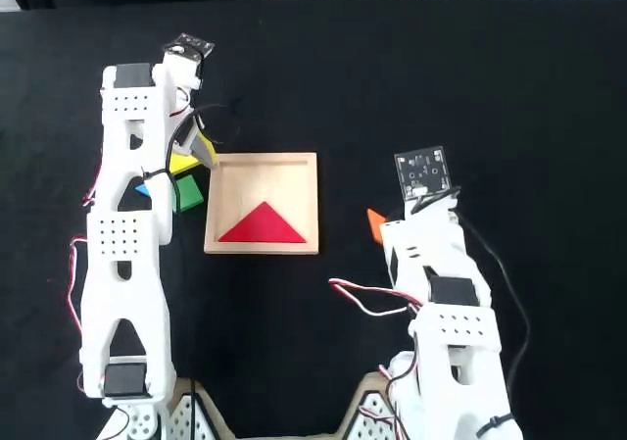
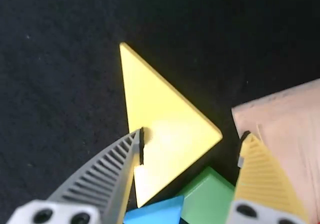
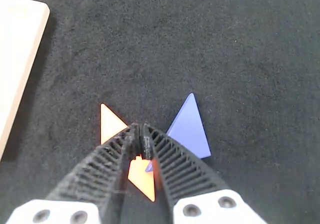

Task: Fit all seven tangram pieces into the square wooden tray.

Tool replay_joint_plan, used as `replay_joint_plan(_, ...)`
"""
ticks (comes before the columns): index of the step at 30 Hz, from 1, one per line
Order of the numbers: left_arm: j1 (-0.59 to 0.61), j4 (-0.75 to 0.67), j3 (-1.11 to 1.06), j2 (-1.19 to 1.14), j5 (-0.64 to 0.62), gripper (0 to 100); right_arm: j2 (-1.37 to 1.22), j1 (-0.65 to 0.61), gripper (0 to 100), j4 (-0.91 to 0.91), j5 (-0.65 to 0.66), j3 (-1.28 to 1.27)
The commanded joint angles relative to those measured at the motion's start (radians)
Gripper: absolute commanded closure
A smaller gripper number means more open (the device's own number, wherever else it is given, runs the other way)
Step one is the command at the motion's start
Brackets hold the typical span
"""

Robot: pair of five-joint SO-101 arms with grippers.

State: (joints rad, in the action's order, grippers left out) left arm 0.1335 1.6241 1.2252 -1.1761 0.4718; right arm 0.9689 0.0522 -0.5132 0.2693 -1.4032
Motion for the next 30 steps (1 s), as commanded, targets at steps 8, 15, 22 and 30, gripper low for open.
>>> replay_joint_plan(8, 0.039, -0.049, -0.007, -0.011, 0.037, 69, -0.038, 0.008, 98.7, 0.023, 0.006, -0.004)
replay_joint_plan(15, 0.048, -0.020, 0.004, -0.054, 0.100, 69, -0.038, 0.008, 98.7, 0.023, 0.006, -0.004)
replay_joint_plan(22, 0.062, -0.017, 0.008, -0.054, 0.107, 69, -0.038, 0.008, 98.7, 0.023, 0.006, -0.004)
replay_joint_plan(30, 0.068, 0.081, 0.242, -0.069, 0.107, 69, -0.038, 0.008, 98.7, 0.025, 0.006, -0.004)
